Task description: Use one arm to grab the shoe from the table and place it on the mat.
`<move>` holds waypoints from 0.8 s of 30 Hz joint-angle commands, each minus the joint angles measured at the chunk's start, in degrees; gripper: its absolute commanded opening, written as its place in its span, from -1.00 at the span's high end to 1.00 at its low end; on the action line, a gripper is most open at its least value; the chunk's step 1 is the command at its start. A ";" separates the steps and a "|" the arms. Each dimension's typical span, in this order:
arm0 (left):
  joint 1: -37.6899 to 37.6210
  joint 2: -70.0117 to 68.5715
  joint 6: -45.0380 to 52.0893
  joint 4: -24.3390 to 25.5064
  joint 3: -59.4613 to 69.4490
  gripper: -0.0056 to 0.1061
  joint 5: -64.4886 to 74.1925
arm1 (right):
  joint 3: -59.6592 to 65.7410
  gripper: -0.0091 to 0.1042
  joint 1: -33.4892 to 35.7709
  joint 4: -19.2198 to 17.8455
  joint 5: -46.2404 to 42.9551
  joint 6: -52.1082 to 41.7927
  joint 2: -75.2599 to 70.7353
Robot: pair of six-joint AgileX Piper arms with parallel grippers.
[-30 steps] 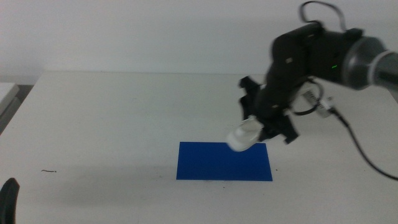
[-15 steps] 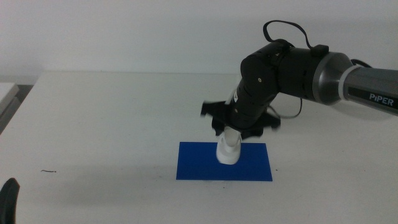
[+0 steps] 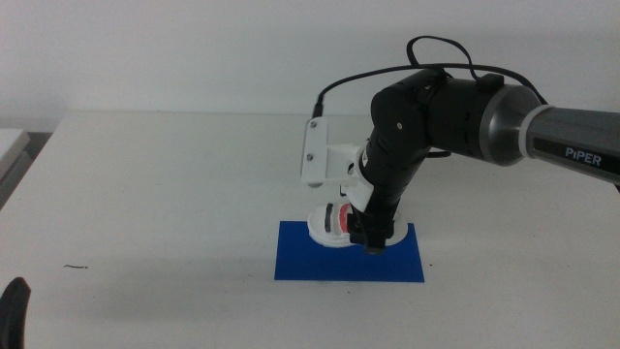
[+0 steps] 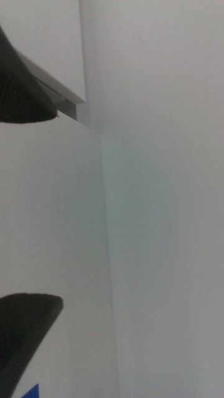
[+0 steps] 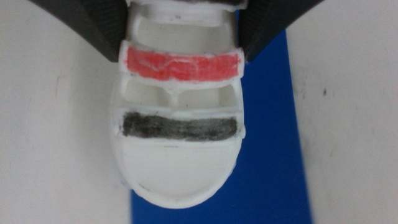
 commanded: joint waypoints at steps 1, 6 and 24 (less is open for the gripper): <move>-0.02 0.28 -0.17 -0.23 0.02 -0.78 -0.67 | -0.29 0.70 0.09 0.23 0.27 -8.16 -0.28; -0.02 0.28 -0.17 -0.23 0.02 -0.78 -0.67 | -0.29 0.74 0.09 1.50 -0.03 -5.62 0.81; -0.02 0.28 -0.17 -0.23 0.02 -0.78 -0.67 | -0.29 0.67 1.17 2.05 -4.27 -0.55 4.56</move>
